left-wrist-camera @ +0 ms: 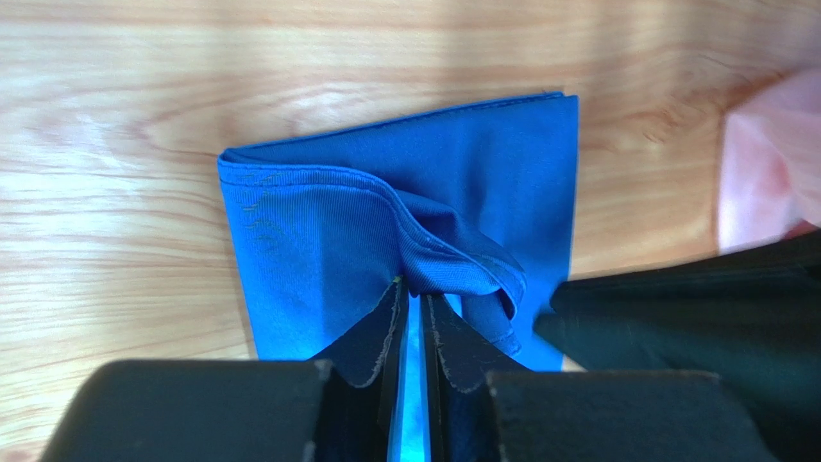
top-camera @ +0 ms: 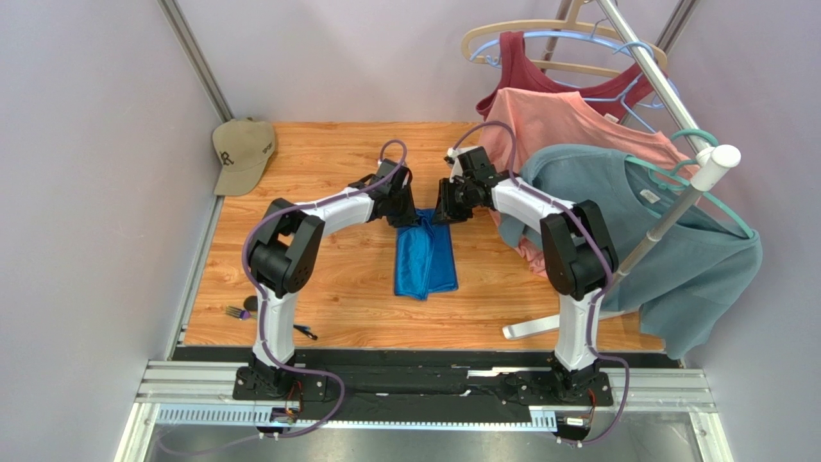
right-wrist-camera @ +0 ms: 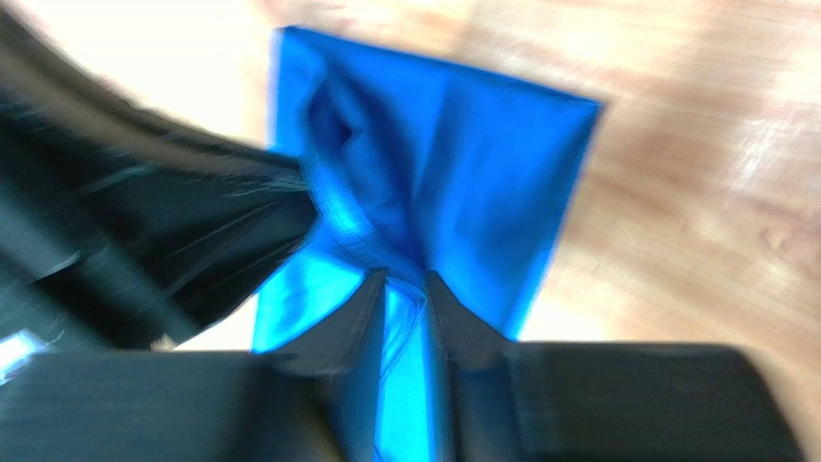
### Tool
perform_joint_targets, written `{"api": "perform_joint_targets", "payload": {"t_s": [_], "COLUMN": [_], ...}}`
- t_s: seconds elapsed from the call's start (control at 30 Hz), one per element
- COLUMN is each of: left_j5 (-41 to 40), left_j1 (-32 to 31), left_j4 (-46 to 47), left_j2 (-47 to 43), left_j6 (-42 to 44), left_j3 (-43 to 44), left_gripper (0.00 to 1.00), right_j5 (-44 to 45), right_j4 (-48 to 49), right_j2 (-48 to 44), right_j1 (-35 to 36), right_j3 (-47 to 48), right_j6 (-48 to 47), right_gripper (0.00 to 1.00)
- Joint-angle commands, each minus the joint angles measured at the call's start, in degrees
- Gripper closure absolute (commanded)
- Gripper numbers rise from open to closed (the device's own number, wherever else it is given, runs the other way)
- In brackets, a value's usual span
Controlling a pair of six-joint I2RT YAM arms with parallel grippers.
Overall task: Fold the napkin into a case and place the utensils inside
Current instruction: Fold the lower triangle-folded napkin at the center of the board, then smooth out the 2/3-rectangle-folded napkin at the center of the board.
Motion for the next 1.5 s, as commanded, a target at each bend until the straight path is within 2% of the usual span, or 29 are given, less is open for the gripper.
{"api": "perform_joint_targets", "payload": {"t_s": [0.0, 0.2, 0.33, 0.5, 0.6, 0.63, 0.77, 0.87, 1.03, 1.2, 1.33, 1.47], "left_j5": [4.61, 8.13, 8.13, 7.78, 6.73, 6.38, 4.96, 4.88, -0.83, -1.89, -3.73, -6.2], "left_j1": [-0.07, 0.63, 0.9, 0.99, 0.99, 0.99, 0.99, 0.72, -1.3, -2.09, -4.2, -6.57], "left_j4": [0.61, 2.46, 1.5, -0.52, -2.64, -2.55, -6.93, -10.09, -10.72, -9.67, -7.3, -7.64], "left_j2": [-2.49, 0.41, 2.95, 3.66, -0.98, -4.74, -9.43, -8.21, -5.4, -4.34, -3.64, -1.44], "left_j6": [-1.9, -4.45, -4.8, -2.44, 0.99, 1.87, 10.02, 14.95, 20.5, 25.33, 29.64, 32.63], "left_j3": [3.49, 5.77, 7.97, 10.17, 7.64, 6.66, 5.33, 6.91, 9.02, 9.82, 9.64, 11.48], "left_gripper": [0.83, 0.81, 0.81, 0.82, 0.81, 0.77, 0.68, 0.66, 0.65, 0.64, 0.64, 0.64], "right_j5": [-2.22, -2.21, -1.52, 1.48, 1.92, 2.09, 2.62, 2.09, 2.09, 3.67, 6.13, 4.47], "right_j4": [4.81, 4.38, 4.82, 2.8, 1.05, 0.78, 1.74, 2.09, 1.48, 1.22, 0.69, 2.8], "right_j2": [-7.21, -8.36, -7.66, -4.42, -3.0, -2.91, -3.18, -2.39, -0.81, -1.76, -5.27, -7.92], "right_j1": [0.14, 0.23, 0.32, 0.05, -0.04, -0.04, -0.12, -0.39, -0.56, -0.91, -1.79, -2.32], "right_j3": [-3.86, -5.28, -5.02, -1.68, -0.01, -0.09, -1.85, -1.59, 0.34, -1.06, -3.69, -7.65], "right_j6": [-0.65, -1.44, -2.31, -3.99, -4.6, -4.6, -3.9, -3.37, -3.55, -3.63, -0.83, 0.58], "right_gripper": [0.68, 0.61, 0.49, 0.47, 0.47, 0.47, 0.49, 0.55, 0.65, 0.62, 0.63, 0.64]}}
